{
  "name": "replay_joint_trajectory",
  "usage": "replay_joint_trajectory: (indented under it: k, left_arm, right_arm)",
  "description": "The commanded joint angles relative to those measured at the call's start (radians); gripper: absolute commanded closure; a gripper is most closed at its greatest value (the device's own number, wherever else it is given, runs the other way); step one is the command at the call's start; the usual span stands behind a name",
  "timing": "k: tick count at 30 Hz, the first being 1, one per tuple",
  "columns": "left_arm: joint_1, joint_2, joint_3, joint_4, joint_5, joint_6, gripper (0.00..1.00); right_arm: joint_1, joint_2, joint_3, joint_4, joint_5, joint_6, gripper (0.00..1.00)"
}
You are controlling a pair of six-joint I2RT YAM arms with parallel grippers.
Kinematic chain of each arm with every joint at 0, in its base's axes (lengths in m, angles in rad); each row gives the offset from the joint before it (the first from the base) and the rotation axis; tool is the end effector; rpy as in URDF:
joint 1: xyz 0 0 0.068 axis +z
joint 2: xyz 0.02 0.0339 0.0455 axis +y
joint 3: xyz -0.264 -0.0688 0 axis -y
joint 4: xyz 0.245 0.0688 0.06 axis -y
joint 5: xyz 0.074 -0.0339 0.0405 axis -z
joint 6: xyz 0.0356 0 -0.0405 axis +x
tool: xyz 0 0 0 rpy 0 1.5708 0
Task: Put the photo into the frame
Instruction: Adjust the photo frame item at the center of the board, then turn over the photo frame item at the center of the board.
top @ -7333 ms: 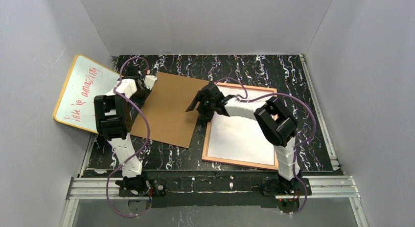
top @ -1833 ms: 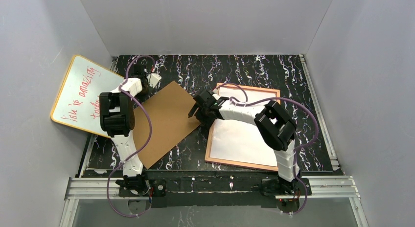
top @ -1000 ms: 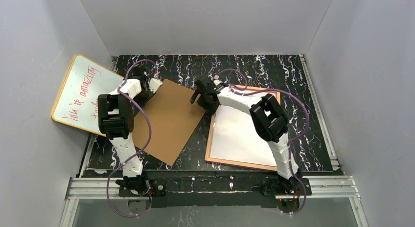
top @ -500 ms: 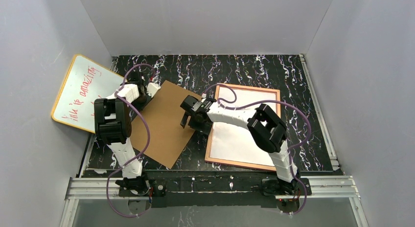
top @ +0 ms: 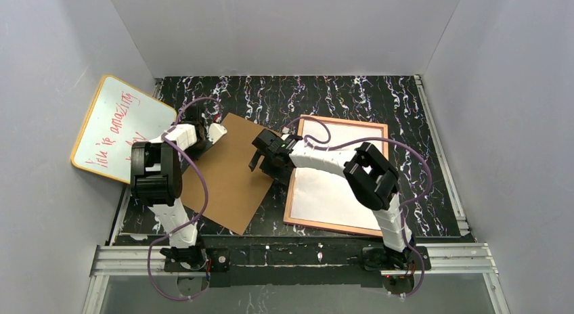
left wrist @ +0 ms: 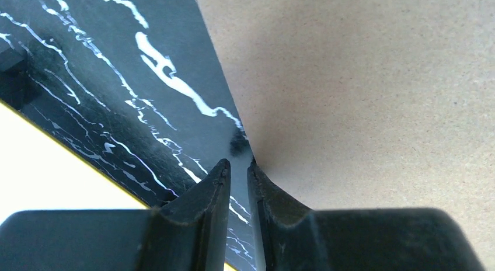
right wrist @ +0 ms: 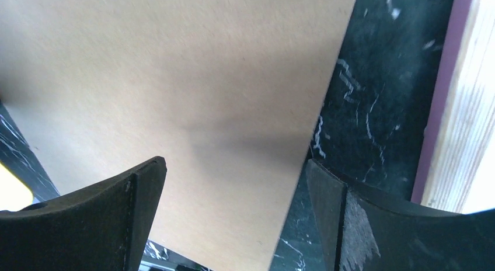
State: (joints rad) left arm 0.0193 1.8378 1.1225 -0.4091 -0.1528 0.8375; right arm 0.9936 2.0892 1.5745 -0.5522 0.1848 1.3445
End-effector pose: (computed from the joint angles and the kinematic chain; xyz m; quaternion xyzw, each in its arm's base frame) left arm 0.3609 0.0124 0.1543 0.3713 0.8988 0.1594 0.1698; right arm 0.2490 0.3704 0.1790 0.1910 0.9455 0.1935 0.1793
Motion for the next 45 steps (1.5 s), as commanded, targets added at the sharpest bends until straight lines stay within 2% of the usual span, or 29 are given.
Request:
replay_joint_trajectory:
  k: [1, 6, 9, 15, 20, 24, 30, 35, 45]
  left_arm:
    - [-0.071, 0.105, -0.103, -0.240, 0.215, -0.044, 0.81]
    - [-0.096, 0.118, -0.064, -0.270, 0.228, -0.071, 0.82]
    - [-0.077, 0.117, -0.050, -0.268, 0.200, -0.066, 0.83]
    - [0.023, 0.108, 0.002, -0.282, 0.167, -0.045, 0.83]
    - [0.087, 0.072, 0.047, -0.328, 0.199, -0.020, 0.83]
    - [0.117, 0.075, 0.041, -0.298, 0.229, -0.044, 0.83]
    - [0.119, 0.163, 0.010, -0.268, 0.307, -0.106, 0.81]
    - [0.104, 0.201, 0.004, -0.283, 0.367, -0.125, 0.81]
    - [-0.005, 0.215, -0.017, -0.299, 0.426, -0.140, 0.81]
  right_arm:
    - [-0.051, 0.041, 0.016, 0.016, 0.089, 0.016, 0.01]
    - [-0.093, 0.051, 0.085, -0.035, 0.119, -0.033, 0.01]
    - [-0.091, 0.034, 0.067, -0.054, 0.098, -0.036, 0.01]
    - [-0.025, 0.007, 0.043, -0.145, 0.103, -0.014, 0.01]
    - [0.011, 0.017, 0.043, -0.219, 0.108, -0.003, 0.01]
    - [0.030, -0.016, -0.009, -0.207, 0.120, 0.014, 0.01]
    - [0.047, -0.046, -0.074, -0.161, 0.140, 0.038, 0.01]
    - [0.046, -0.062, -0.145, -0.024, 0.114, 0.052, 0.01]
    - [0.037, -0.007, -0.071, 0.000, 0.086, 0.056, 0.01]
